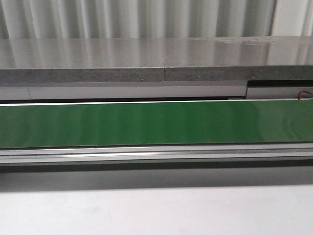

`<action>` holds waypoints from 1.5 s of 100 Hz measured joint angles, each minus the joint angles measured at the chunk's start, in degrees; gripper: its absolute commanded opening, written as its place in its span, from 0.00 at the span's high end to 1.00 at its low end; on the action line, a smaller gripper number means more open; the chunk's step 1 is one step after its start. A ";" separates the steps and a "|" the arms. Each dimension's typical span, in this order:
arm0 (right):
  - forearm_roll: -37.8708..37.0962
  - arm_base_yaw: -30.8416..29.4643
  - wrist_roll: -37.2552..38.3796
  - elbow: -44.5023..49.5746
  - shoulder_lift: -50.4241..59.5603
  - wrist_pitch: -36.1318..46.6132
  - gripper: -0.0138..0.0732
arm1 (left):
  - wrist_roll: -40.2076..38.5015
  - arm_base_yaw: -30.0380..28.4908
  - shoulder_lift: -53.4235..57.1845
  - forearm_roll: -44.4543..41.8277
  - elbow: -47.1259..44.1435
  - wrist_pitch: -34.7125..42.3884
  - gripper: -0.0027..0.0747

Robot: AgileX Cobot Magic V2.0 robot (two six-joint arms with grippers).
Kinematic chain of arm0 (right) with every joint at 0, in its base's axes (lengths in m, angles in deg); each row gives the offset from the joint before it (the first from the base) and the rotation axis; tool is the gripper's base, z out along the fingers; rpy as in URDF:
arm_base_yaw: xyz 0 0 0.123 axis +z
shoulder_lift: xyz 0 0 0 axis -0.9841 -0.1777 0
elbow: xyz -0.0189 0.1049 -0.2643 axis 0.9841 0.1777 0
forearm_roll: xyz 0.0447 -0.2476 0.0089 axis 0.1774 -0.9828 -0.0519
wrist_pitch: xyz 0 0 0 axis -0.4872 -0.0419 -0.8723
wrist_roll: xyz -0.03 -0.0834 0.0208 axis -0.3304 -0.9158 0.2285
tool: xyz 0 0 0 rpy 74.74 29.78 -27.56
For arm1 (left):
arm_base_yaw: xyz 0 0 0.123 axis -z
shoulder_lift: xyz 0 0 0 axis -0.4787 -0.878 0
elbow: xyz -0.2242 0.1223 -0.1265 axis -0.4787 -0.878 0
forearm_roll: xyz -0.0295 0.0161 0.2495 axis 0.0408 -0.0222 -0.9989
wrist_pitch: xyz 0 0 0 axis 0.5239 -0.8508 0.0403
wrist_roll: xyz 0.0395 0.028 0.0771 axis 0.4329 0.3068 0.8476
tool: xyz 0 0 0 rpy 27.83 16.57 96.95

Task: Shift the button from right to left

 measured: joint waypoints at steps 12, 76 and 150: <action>0.07 0.24 0.00 0.00 0.00 0.10 0.92 | 0.00 0.00 0.00 0.00 0.00 0.00 0.99; -18.22 16.37 19.58 17.66 16.40 15.89 0.92 | 0.00 0.00 0.00 0.00 0.00 0.10 0.99; -25.77 17.11 30.53 29.58 20.46 31.91 0.92 | 0.00 0.00 0.00 0.00 0.00 0.10 0.99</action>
